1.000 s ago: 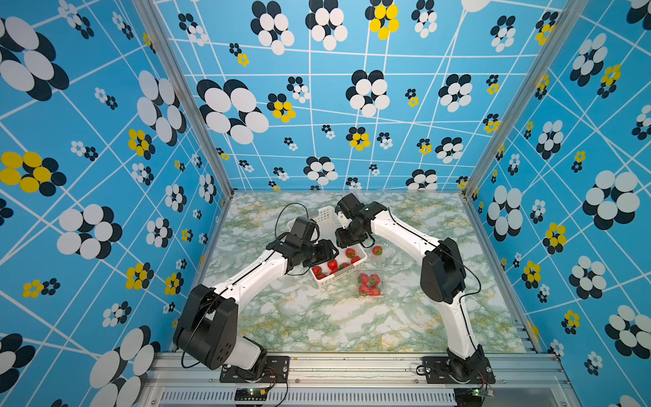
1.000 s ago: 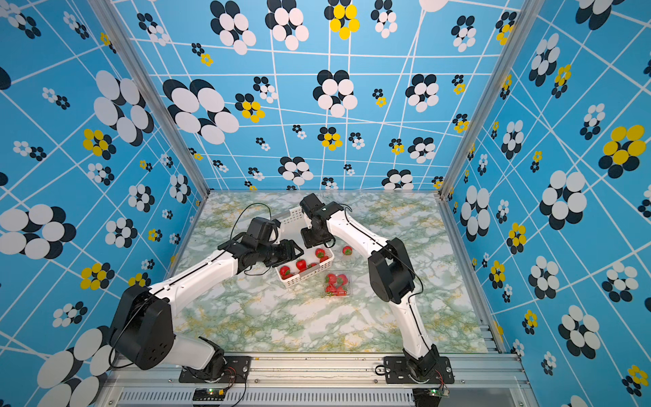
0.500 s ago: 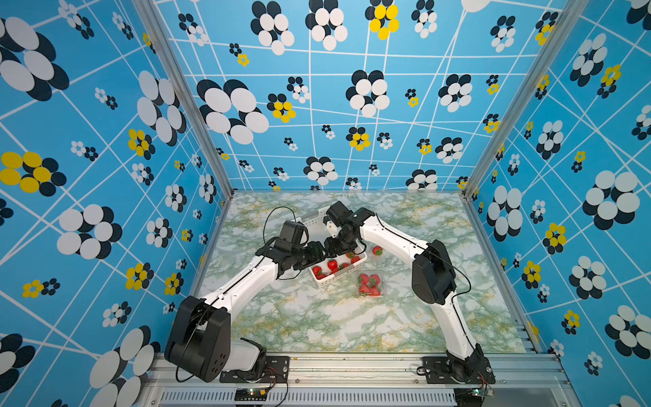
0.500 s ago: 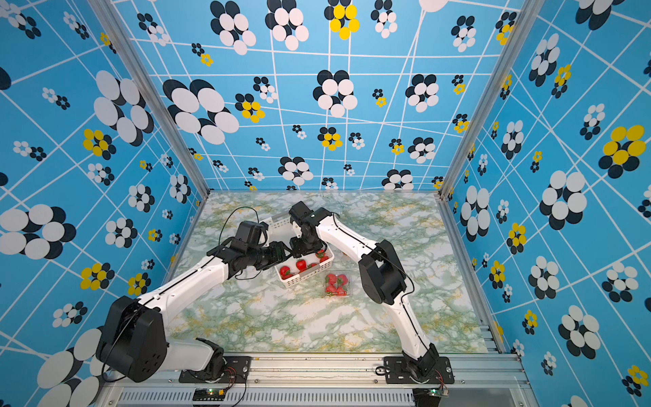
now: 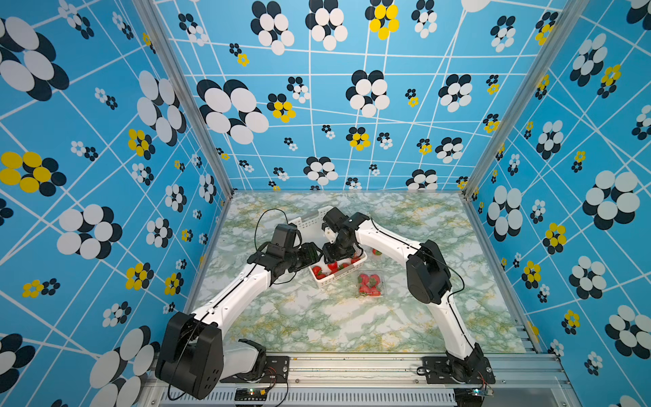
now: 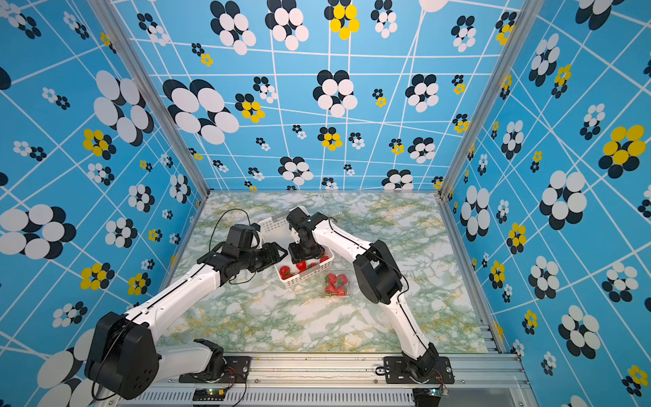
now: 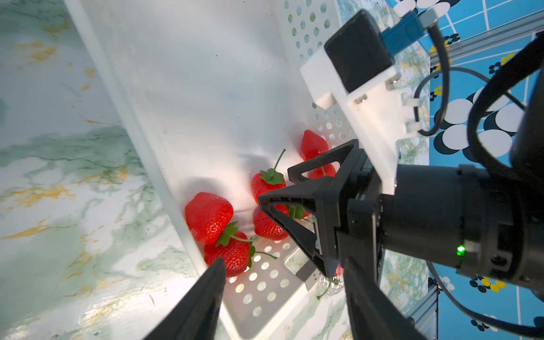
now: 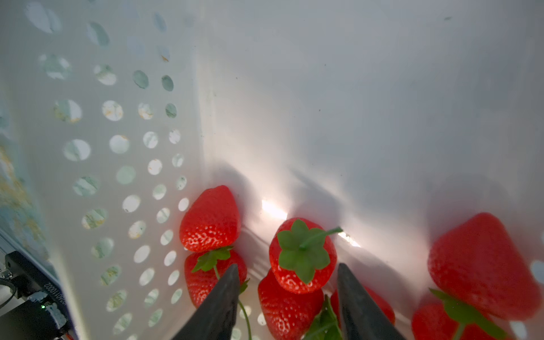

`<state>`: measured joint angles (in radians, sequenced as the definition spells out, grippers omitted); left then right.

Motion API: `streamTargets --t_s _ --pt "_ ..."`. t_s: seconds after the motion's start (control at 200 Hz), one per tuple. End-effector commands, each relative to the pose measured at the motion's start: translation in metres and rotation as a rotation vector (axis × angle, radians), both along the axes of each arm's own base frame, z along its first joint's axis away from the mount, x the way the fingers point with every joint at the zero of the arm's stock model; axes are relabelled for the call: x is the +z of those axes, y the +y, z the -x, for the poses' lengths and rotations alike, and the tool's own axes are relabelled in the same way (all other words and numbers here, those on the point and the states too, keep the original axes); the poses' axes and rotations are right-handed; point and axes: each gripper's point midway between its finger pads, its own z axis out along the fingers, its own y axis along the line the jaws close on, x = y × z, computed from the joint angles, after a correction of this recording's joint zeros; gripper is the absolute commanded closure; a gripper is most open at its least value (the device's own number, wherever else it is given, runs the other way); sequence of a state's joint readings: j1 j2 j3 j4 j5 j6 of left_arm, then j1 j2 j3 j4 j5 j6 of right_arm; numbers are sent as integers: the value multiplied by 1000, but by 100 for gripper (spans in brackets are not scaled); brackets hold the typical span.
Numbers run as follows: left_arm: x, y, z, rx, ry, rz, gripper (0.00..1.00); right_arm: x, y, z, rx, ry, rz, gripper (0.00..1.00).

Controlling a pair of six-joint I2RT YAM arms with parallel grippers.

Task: Pack strawberries into containers
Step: Pick up the strawberry from the basket.

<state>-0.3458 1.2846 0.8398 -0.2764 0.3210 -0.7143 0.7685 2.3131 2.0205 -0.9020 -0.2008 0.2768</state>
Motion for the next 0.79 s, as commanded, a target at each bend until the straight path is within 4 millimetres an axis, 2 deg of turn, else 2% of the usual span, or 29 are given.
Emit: streamTargets --t_s 0.0,0.41,0.62,0.79 --pt "-7 6 3 17 10 -5 35 -20 3 5 -3 41 18 45" --pt "-8 5 3 12 11 4 35 -31 7 0 -9 40 24 49" --pt "-7 5 3 12 10 5 35 -31 5 -2 -16 35 38 65" --pt "-8 4 2 10 15 7 35 -21 3 -6 -18 7 37 69"
